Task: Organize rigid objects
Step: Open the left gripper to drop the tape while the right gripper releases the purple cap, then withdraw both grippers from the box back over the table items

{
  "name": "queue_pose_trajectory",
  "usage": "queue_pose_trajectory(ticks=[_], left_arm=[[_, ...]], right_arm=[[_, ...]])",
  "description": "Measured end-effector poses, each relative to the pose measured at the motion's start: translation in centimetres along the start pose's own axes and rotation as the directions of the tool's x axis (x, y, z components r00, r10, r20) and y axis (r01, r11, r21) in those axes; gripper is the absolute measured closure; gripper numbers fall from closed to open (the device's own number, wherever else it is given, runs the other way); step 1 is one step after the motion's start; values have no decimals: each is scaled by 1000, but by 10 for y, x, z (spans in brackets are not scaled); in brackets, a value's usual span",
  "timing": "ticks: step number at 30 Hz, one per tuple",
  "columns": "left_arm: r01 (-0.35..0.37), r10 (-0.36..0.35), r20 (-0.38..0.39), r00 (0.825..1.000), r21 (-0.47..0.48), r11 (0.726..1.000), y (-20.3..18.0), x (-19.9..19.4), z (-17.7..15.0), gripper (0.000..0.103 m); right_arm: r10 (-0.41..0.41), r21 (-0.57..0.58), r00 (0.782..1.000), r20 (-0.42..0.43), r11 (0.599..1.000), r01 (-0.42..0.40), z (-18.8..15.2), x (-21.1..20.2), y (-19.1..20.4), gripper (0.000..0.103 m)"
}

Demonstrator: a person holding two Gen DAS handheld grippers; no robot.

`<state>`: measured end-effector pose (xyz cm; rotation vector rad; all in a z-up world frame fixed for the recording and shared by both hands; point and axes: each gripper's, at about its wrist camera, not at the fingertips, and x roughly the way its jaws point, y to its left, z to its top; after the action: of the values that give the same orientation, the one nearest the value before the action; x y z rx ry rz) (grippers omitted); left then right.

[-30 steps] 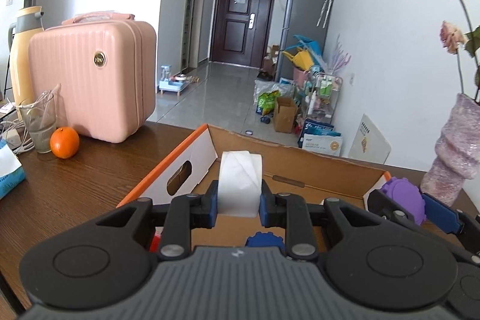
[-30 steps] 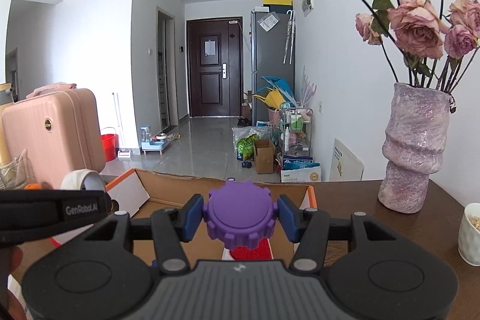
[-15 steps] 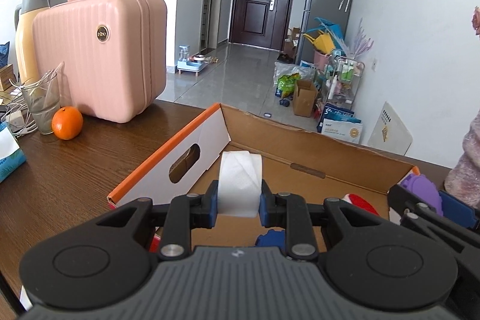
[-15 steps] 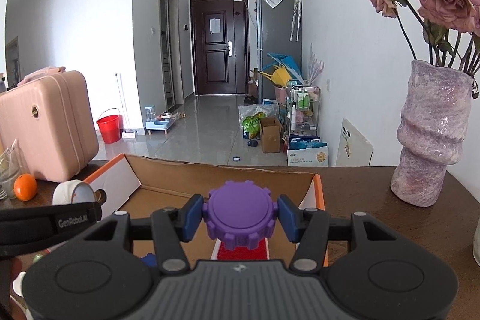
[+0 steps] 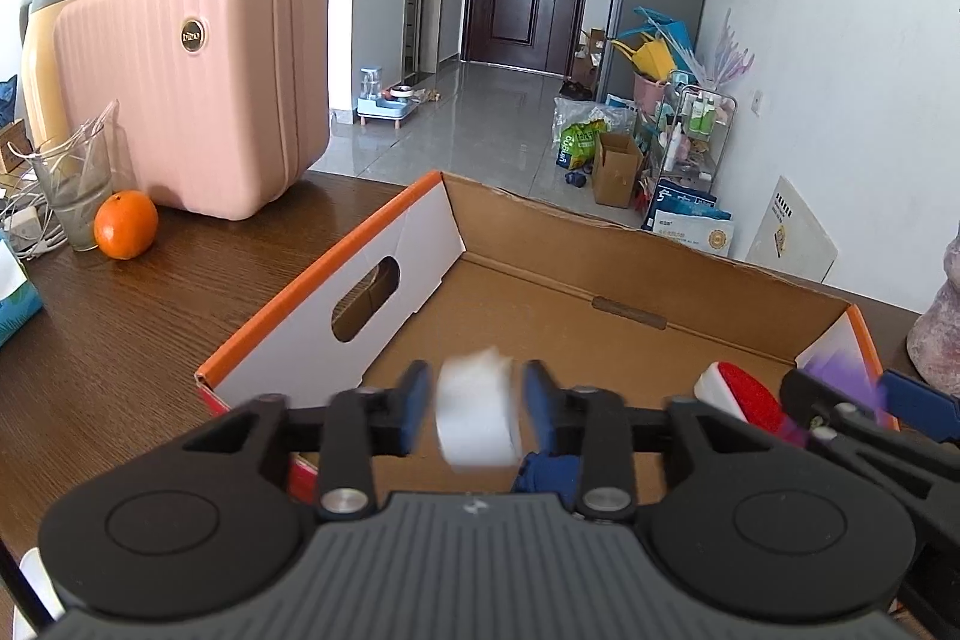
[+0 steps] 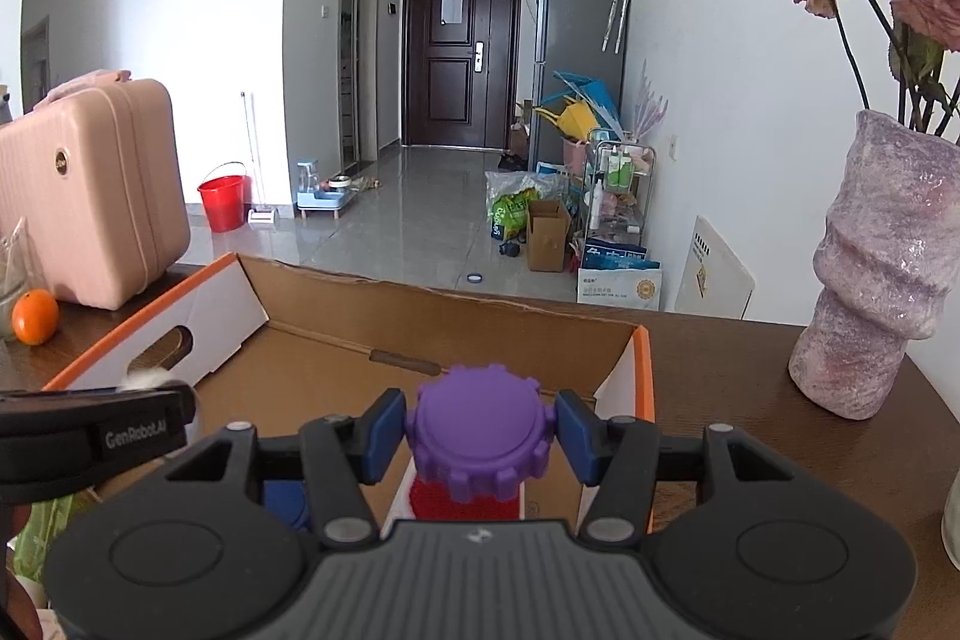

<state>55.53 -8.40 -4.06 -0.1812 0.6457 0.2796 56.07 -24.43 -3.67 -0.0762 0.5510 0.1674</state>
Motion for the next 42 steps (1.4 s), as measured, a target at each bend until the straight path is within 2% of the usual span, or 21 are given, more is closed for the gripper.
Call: queue_pose_trajectory(ticks=[1, 2, 3, 6, 7, 8, 12, 23, 42], left_arm=[[-13, 13, 5, 1000, -4, 1000, 1, -1, 0, 39], [-24, 24, 10, 1000, -12, 1000, 2, -1, 1, 31], [-31, 31, 17, 999, -25, 999, 4, -2, 1, 17], [-49, 50, 27, 998, -49, 998, 7, -4, 2, 4], [-56, 58, 32, 998, -54, 997, 7, -5, 3, 2], [-66, 68, 36, 997, -58, 996, 8, -5, 3, 1], [-69, 72, 36, 997, -68, 995, 11, -5, 3, 0], [-64, 68, 45, 997, -89, 994, 15, -10, 4, 0], [-35, 44, 117, 992, -74, 997, 29, -55, -7, 0]], right_arm=[[-5, 1, 1000, 6, 1000, 5, -1, -1, 0, 25], [-13, 4, 1000, 13, 1000, 12, -1, -2, -1, 17], [-14, 8, 1000, 18, 1000, 14, -1, -3, -2, 16], [-13, 18, 1000, 16, 1000, 13, 0, -3, -5, 12], [-19, 21, 1000, 15, 1000, 19, 0, -3, -5, 7], [-26, 22, 1000, 16, 999, 26, -1, -2, -6, 3], [-23, 28, 1000, 17, 999, 22, -1, -3, -6, 0], [-33, 39, 999, 17, 999, 32, -1, -2, -9, 0], [-24, 46, 993, 117, 999, 19, -9, -48, -6, 0]])
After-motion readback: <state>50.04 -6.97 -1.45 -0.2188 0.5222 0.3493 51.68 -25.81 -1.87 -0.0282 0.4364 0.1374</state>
